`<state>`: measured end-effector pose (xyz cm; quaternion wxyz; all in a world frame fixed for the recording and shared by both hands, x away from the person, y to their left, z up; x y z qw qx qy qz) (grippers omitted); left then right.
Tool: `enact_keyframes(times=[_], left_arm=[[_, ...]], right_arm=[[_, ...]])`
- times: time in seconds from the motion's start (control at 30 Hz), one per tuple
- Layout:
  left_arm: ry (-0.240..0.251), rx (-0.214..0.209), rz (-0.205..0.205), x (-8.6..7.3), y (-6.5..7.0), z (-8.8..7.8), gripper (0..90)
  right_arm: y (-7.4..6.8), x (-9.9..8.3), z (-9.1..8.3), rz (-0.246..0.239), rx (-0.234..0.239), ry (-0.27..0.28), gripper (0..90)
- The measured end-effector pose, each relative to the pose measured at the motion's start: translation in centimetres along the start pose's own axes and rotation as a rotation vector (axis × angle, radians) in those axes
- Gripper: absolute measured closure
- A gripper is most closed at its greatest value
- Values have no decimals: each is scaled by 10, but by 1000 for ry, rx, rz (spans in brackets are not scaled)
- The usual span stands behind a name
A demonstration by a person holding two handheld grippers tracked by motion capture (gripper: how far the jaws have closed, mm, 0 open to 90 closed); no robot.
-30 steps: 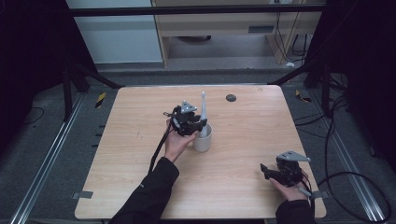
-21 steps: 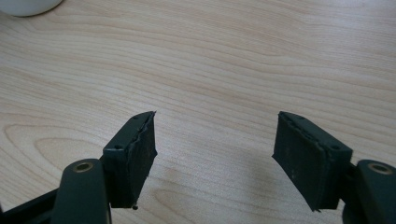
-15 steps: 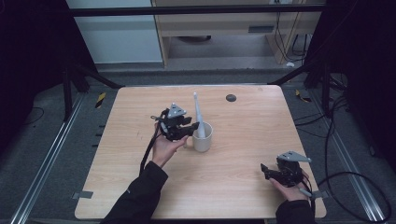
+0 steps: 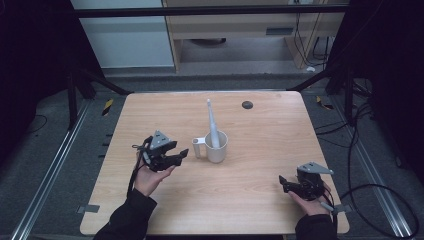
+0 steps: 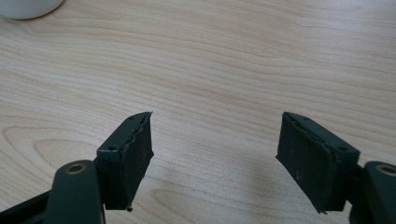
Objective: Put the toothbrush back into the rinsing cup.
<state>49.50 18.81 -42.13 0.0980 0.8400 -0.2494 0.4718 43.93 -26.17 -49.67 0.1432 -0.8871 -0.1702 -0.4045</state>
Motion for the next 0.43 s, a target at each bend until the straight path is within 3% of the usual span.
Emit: enact_keyframes(times=[0.17, 0.37, 0.4, 0.43], left_arm=[[-29, 26, -7, -20, -10, -8, 391], [-71, 66, -40, -48, -29, -19, 366], [-91, 84, -55, -60, -37, -21, 360], [-91, 84, -55, -60, -37, -21, 358]], right_arm=[[-1, 0, -1, 3, 0, 2, 249], [0, 0, -1, -7, -3, 8, 232], [0, 0, -2, -8, -6, 12, 226], [0, 0, -2, -5, -5, 12, 223]])
Point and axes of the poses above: each handheld gripper's, and its own axes: z roughly forward along the jaws, x roughly out of its top, y roughly to its right, the point moved 1 cm from there along z, roughly forward along the jaws, and after that the axes turned 8 degrees about x, right-handed, at the moved point
